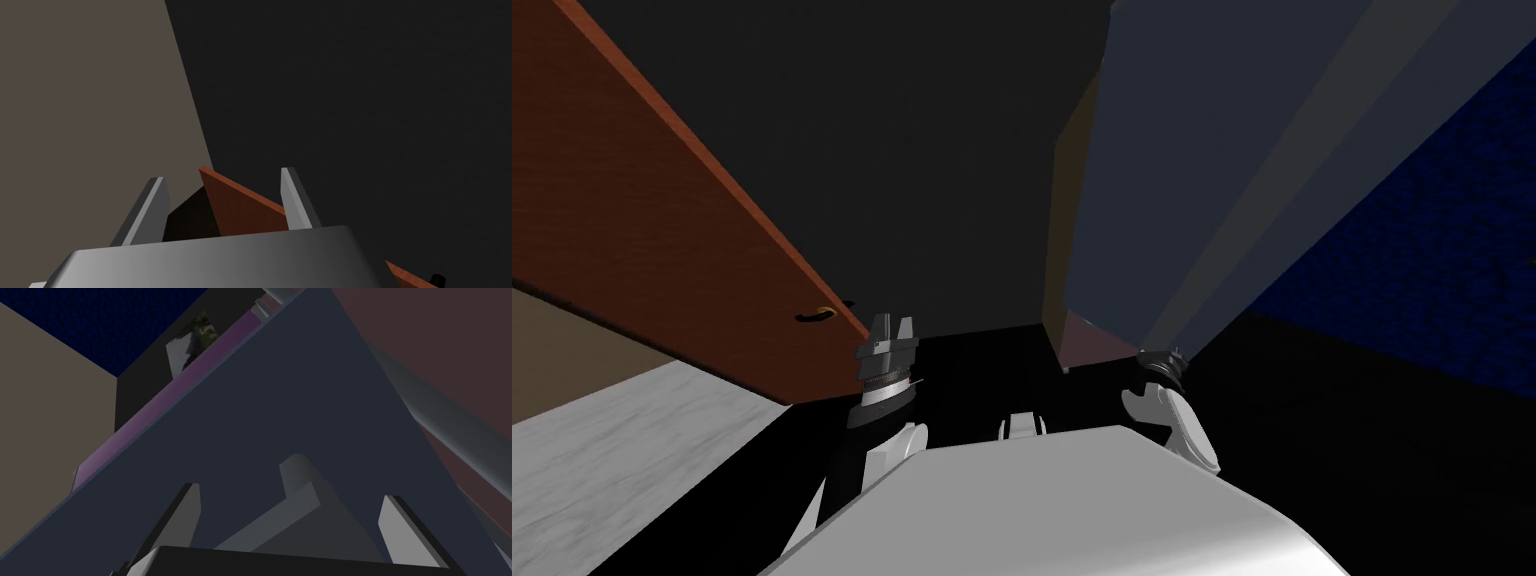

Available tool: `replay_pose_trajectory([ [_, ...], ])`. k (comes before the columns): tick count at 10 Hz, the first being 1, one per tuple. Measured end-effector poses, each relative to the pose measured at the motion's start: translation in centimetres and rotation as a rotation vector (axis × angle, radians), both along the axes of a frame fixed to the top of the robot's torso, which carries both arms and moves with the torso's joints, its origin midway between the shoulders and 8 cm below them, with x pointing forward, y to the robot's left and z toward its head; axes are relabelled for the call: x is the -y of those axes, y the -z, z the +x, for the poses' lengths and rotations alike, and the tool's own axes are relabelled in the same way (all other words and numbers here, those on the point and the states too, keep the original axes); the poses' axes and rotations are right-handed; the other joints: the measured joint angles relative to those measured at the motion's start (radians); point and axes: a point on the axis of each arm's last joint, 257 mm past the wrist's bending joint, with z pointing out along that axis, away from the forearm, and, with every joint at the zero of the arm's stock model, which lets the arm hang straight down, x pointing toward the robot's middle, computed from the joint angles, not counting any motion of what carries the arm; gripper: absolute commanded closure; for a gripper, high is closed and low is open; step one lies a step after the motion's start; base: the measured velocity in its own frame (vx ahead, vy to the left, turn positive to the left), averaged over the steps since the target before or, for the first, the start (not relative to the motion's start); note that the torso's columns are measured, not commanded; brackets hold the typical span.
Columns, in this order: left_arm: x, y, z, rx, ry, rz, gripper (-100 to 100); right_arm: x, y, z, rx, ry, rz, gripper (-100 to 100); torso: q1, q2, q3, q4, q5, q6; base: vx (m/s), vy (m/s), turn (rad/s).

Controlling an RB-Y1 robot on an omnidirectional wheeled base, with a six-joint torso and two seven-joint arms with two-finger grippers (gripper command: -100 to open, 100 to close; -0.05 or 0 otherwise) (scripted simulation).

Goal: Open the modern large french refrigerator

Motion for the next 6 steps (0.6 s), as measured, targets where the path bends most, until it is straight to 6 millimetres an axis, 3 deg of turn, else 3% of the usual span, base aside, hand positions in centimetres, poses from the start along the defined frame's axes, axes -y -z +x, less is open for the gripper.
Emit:
replay_pose_trajectory([
  [6,0.01,0.00,0.00,0.000,0.000,0.000,0,-1.03,-1.36,-0.62,-0.015,0.039,0.024,-100,0.009,0.008,0.003,0.005,0.007,-0.001,-0.028,-0.038,0.061],
])
